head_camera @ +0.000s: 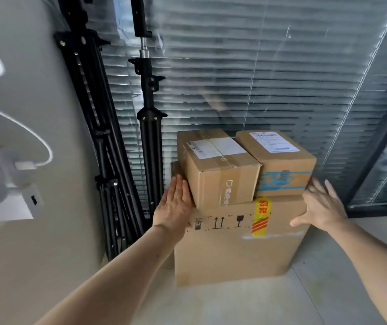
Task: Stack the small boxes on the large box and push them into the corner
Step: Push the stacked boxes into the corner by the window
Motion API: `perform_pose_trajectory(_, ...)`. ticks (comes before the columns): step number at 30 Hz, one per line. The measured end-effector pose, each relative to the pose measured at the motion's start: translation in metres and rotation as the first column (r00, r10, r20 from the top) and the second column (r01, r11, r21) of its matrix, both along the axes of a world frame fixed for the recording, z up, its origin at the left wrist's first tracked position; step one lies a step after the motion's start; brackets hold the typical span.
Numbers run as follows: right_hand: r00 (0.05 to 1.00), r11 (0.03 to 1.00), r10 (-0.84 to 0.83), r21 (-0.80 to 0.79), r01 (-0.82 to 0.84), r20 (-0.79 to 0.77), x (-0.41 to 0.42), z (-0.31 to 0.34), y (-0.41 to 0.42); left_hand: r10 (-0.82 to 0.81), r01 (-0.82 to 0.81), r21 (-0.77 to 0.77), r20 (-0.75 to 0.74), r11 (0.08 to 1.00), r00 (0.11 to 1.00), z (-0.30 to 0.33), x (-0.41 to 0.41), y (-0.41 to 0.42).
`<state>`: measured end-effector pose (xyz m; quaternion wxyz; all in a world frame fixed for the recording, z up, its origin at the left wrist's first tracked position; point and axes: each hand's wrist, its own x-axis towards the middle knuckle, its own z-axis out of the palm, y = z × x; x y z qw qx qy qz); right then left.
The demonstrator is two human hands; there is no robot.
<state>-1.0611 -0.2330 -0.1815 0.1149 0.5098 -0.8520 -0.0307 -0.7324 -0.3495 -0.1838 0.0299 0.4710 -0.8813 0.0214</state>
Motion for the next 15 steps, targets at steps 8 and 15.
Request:
perform_pose_trajectory(8, 1.000, 1.000, -0.017, 0.003, 0.017, -0.005, -0.005, -0.003, -0.013, 0.060, -0.059, 0.016, -0.010, 0.998, 0.998, -0.005, -0.007, -0.018)
perform_pose_trajectory(15, 0.983, 0.982, -0.169, -0.072, 0.174, 0.068, 0.017, -0.003, 0.003, 0.037, -0.026, 0.105, -0.108, 0.994, 0.993, 0.002, -0.003, -0.016)
